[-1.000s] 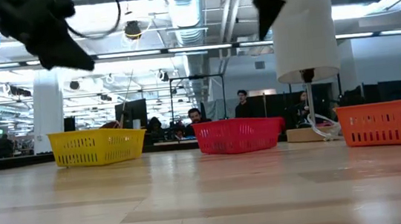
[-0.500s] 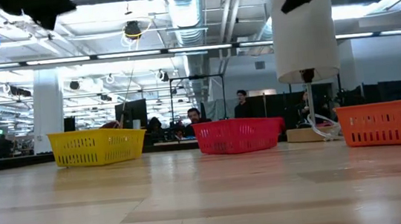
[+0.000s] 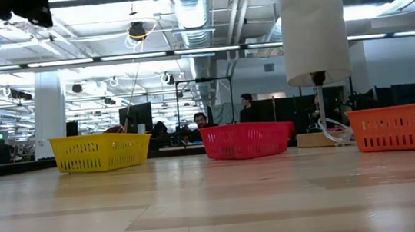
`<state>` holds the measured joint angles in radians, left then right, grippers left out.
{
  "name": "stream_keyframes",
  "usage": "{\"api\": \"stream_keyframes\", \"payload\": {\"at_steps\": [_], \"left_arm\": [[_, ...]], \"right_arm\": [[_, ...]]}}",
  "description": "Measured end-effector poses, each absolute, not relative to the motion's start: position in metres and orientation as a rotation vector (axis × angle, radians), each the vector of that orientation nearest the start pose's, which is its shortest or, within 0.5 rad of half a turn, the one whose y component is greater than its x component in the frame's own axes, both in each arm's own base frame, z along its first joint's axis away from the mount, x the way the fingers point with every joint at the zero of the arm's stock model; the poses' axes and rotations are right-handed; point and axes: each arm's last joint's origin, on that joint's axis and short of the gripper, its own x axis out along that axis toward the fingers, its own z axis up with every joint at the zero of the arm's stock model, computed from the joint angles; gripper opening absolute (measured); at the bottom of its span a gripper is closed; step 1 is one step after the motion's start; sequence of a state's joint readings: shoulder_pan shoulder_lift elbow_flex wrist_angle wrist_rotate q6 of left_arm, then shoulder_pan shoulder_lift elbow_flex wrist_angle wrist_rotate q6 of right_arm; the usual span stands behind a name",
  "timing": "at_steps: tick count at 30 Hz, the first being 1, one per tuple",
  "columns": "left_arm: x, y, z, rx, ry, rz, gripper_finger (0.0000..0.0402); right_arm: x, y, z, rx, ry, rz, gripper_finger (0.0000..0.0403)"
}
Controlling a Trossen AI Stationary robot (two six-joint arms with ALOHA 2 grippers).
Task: Pick & Place Office items
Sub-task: Return to Home Position
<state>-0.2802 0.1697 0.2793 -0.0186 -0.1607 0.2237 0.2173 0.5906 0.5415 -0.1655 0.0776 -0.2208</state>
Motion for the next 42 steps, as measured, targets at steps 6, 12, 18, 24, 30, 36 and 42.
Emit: {"api": "stream_keyframes", "payload": {"at_steps": [6, 12, 18, 24, 30, 36, 42], "left_arm": [[0.087, -0.019, 0.220, 0.188, -0.163, -0.077, 0.0104], [0.090, -0.014, 0.198, 0.186, -0.199, 0.033, 0.0104], [0.093, -0.011, 0.188, 0.187, -0.195, 0.073, 0.0104], [0.095, -0.010, 0.183, 0.138, -0.176, 0.077, 0.0104], [0.095, -0.010, 0.182, 0.139, -0.169, 0.076, 0.0104], [0.096, -0.010, 0.183, 0.138, -0.171, 0.077, 0.0104], [0.096, -0.010, 0.183, 0.139, -0.173, 0.078, 0.0104]], "right_arm": [[0.117, 0.021, 0.268, -0.111, 0.072, 0.126, 0.0001], [0.103, 0.018, 0.249, -0.116, 0.022, 0.084, 0.0001], [0.097, 0.014, 0.227, -0.117, 0.009, 0.020, 0.0001], [0.090, 0.013, 0.206, -0.112, -0.017, 0.018, 0.0001], [0.090, 0.013, 0.188, -0.116, -0.022, 0.014, 0.0001], [0.092, 0.013, 0.180, -0.113, 0.014, 0.015, 0.0001], [0.091, 0.013, 0.175, -0.087, 0.075, 0.017, 0.0001]]}}
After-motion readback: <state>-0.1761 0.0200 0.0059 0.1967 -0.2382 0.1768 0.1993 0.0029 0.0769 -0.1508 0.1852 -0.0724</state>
